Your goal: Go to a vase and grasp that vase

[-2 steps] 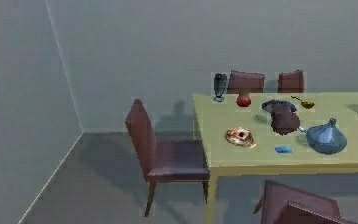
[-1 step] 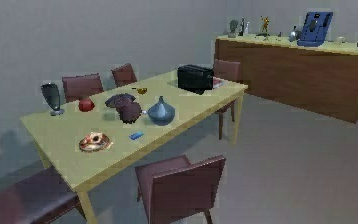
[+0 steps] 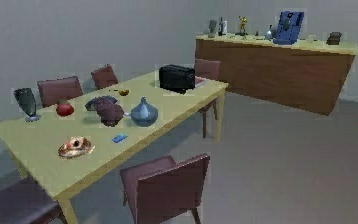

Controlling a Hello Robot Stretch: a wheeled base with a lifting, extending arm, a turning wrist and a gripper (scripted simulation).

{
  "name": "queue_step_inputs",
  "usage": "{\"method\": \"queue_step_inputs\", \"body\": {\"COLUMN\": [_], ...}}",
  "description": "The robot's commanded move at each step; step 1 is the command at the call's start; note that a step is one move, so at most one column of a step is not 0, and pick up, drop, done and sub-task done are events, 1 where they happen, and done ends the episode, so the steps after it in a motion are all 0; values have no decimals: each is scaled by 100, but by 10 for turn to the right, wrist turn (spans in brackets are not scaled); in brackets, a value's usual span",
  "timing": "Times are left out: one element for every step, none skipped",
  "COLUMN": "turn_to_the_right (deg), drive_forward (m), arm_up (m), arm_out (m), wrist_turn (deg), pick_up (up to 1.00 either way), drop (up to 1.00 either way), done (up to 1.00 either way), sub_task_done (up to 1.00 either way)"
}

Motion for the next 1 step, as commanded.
{"method": "queue_step_inputs", "body": {"turn_to_the_right": [0], "drive_forward": [40], "arm_up": [0], "arm_out": [0], "wrist_turn": [0], "pick_up": [0], "drop": [0], "done": [0], "sub_task_done": [0]}}
